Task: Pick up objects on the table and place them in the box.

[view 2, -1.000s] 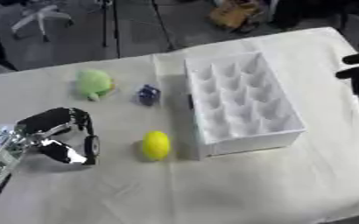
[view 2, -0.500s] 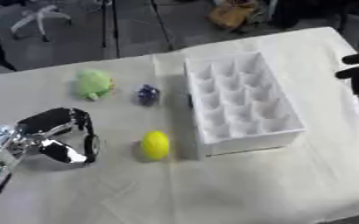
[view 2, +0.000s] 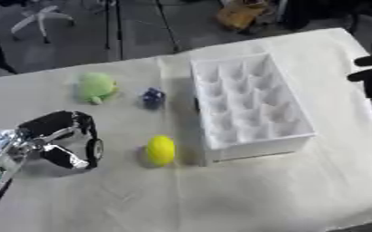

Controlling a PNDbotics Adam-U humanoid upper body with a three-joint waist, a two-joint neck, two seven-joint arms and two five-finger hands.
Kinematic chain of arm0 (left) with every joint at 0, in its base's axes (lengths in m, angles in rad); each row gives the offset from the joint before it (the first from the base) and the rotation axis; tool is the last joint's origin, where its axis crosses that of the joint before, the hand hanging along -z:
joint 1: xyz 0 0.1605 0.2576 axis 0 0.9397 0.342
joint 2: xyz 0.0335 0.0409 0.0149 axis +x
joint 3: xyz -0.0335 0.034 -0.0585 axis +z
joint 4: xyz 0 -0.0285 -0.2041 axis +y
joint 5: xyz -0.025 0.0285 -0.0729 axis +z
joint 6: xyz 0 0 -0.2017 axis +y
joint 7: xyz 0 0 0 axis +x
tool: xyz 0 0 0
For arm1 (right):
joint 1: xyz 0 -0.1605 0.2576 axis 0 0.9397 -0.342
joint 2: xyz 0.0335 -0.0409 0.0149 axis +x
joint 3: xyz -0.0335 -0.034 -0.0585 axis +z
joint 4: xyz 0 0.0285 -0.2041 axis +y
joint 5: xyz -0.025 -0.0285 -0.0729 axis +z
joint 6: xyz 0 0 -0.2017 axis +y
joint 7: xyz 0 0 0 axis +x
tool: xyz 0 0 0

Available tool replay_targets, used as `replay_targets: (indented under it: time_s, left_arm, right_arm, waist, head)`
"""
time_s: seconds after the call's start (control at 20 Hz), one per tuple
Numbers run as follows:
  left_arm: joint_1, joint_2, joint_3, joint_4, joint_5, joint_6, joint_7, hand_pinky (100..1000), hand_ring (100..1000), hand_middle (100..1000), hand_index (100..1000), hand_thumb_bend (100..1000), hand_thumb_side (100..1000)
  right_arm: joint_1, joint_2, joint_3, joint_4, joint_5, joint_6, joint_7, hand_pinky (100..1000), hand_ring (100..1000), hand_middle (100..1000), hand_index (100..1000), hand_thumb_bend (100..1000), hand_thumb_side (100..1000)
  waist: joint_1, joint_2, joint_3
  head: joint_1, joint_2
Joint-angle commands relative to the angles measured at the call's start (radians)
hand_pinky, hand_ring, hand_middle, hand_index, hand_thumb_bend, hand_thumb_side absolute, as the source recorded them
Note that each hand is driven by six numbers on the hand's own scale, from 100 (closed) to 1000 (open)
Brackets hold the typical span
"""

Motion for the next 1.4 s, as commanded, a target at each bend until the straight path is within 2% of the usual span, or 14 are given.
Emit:
replay_targets:
  time_s: [0.05,0.3,0.5,1.0,1.4]
  left_arm:
    - [-0.011,0.019,0.002,-0.003,-0.011,0.0,-0.01,745,616,637,653,579,358]
    - [-0.012,0.02,0.001,-0.004,-0.013,0.002,-0.017,743,614,630,618,501,334]
    - [-0.017,0.026,0.004,-0.015,-0.002,0.005,-0.021,744,614,632,612,474,334]
    - [-0.069,0.061,0.019,-0.108,0.051,0.02,-0.022,743,611,631,603,448,327]
    - [-0.157,0.026,0.001,-0.124,0.068,0.013,-0.025,742,612,633,603,454,344]
  right_arm:
    - [-0.011,-0.027,-0.006,-0.025,-0.008,-0.002,0.002,781,662,714,894,343,741]
    - [-0.011,-0.027,-0.007,-0.025,-0.008,-0.002,0.003,781,662,714,893,342,742]
    - [-0.01,-0.028,-0.007,-0.025,-0.008,-0.002,0.002,781,662,714,893,343,742]
    - [-0.008,-0.031,-0.009,-0.025,-0.008,-0.002,0.0,781,662,714,893,345,743]
    - [-0.014,-0.035,-0.004,-0.025,-0.013,-0.005,0.003,781,663,715,893,346,746]
  waist:
    - [0.0,-0.003,-0.001]
    - [0.0,-0.003,0.0]
    - [-0.001,-0.004,0.001]
    - [-0.001,-0.008,0.002]
    - [-0.005,-0.012,-0.012]
  head:
    - [-0.002,0.005]
    - [-0.003,0.005]
    - [-0.005,0.005]
    - [-0.011,0.005]
    - [-0.01,0.005]
